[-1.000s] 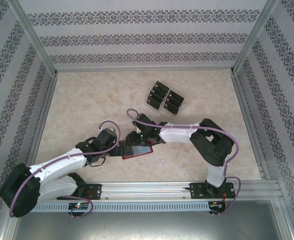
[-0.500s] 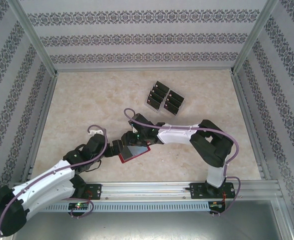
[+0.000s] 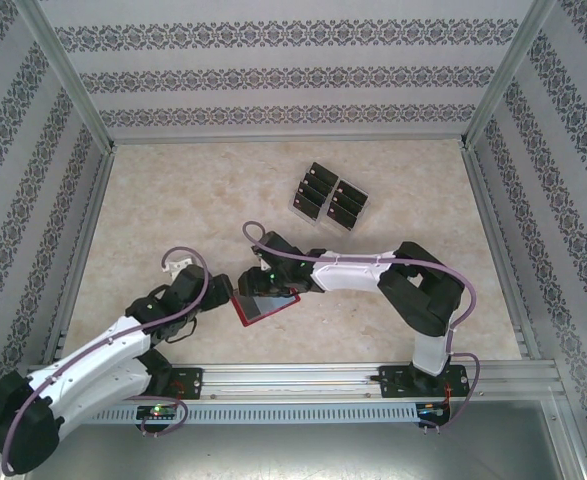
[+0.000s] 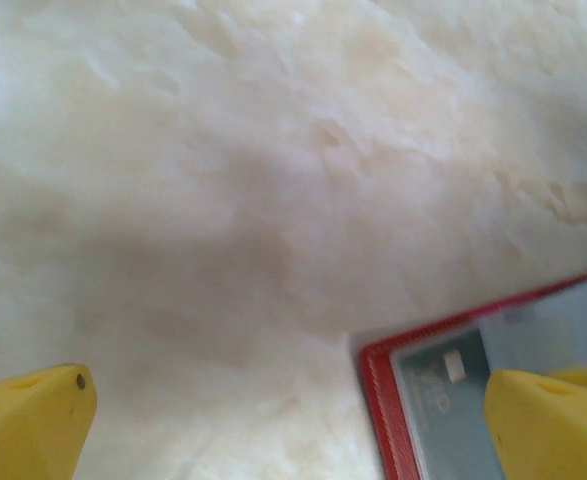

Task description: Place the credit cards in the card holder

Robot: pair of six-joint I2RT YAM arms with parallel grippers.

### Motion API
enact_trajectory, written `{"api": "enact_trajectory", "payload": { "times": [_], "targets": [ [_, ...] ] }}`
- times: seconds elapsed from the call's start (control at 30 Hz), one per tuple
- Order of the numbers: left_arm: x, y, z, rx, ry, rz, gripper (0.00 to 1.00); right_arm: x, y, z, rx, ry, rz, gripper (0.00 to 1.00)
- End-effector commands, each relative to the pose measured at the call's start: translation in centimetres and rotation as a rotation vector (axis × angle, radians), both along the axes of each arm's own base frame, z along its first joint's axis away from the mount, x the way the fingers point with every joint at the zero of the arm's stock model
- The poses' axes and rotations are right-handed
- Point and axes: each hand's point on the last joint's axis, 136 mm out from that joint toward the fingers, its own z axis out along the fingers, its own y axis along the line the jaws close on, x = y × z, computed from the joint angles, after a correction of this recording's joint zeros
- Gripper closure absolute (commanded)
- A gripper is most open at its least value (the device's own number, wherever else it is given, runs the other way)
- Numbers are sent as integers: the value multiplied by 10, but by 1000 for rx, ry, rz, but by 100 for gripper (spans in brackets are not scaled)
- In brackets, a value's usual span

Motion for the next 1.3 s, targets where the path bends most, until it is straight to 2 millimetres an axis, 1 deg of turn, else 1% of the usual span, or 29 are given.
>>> {"api": "enact_trajectory", "payload": {
  "times": [0.0,0.1,0.23,0.43,0.57,0.73,0.83,0.87,0.93,1.0,1.07,1.17,1.23,1.27],
  "targets": [
    [18,3,11,-62,-27,49,0,-4,8,2,9,-3,-1,52],
    [33,5,13,-101,-20,55,0,-9,12,1,7,0,11,52],
    [48,1,16,-105,-11,28,0,-15,20,-1,5,7,36,52],
    [62,-2,17,-115,-7,2,0,-23,33,-3,3,15,70,52],
    [70,-2,19,-122,5,-15,0,-29,43,3,8,9,101,52],
    [82,1,21,-132,17,-31,0,-40,60,17,30,-9,163,52],
    [89,1,25,-131,21,-45,0,-48,66,36,39,-47,215,52],
    [90,0,25,-131,24,-51,0,-49,65,45,36,-74,227,52],
    [93,-2,27,-130,29,-61,0,-44,53,60,10,-130,220,52],
    [93,-3,27,-134,33,-72,0,-34,32,67,-43,-179,200,52],
    [91,-4,27,-135,38,-80,0,-17,-1,62,-119,-210,153,50],
    [88,-5,26,-136,47,-92,0,3,-48,48,-196,-201,82,45],
    [87,-6,25,-140,52,-100,0,9,-70,37,-226,-180,50,44],
    [86,-7,24,-138,56,-105,0,11,-77,33,-232,-173,39,44]
  ]
}}
